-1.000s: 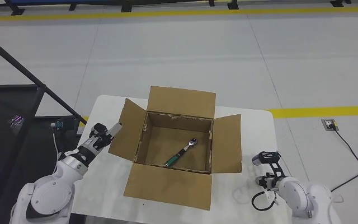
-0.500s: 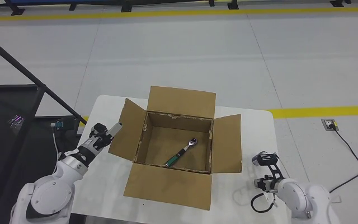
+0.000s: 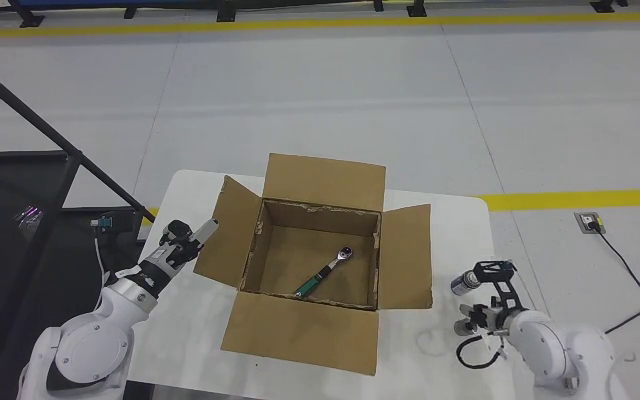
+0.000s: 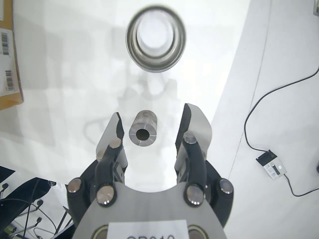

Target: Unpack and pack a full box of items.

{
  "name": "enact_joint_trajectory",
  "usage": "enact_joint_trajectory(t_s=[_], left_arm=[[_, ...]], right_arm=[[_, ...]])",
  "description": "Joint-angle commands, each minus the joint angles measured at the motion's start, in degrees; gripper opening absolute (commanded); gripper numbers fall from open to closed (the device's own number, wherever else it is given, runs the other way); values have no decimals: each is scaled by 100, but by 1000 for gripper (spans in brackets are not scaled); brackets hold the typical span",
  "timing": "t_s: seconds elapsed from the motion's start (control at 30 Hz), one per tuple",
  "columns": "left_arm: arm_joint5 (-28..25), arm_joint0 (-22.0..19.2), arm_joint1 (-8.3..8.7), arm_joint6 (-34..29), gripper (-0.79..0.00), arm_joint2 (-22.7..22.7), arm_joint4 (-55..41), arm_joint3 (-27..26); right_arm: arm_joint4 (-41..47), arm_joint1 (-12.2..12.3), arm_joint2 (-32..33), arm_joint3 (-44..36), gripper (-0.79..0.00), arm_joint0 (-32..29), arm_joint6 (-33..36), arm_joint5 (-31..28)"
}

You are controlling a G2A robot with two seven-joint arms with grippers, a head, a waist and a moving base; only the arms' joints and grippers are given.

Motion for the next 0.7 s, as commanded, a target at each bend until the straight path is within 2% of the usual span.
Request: enact_joint_trajectory(t_s=[0.0, 0.03, 0.2, 0.33, 0.53, 0.67], left_arm=[[0, 0, 0, 0, 0, 0, 0, 0], [0, 0, 0, 0, 0, 0, 0, 0], [0, 0, 0, 0, 0, 0, 0, 0], [0, 0, 0, 0, 0, 0, 0, 0], [0, 0, 0, 0, 0, 0, 0, 0], [0, 0, 0, 0, 0, 0, 0, 0]], right_arm=[[-195, 21, -67, -468, -40, 78, 251, -27], [-282, 29, -121, -695, 0, 152, 347, -59], [-595, 50, -623, -1434, 0, 813, 840, -243], [-484, 22, -1263, -1588, 0, 1536, 962, -386], [-187, -104, -2572, -1105, 0, 2768, 971, -601], [103, -257, -3464, -335, 0, 3625, 967, -654]])
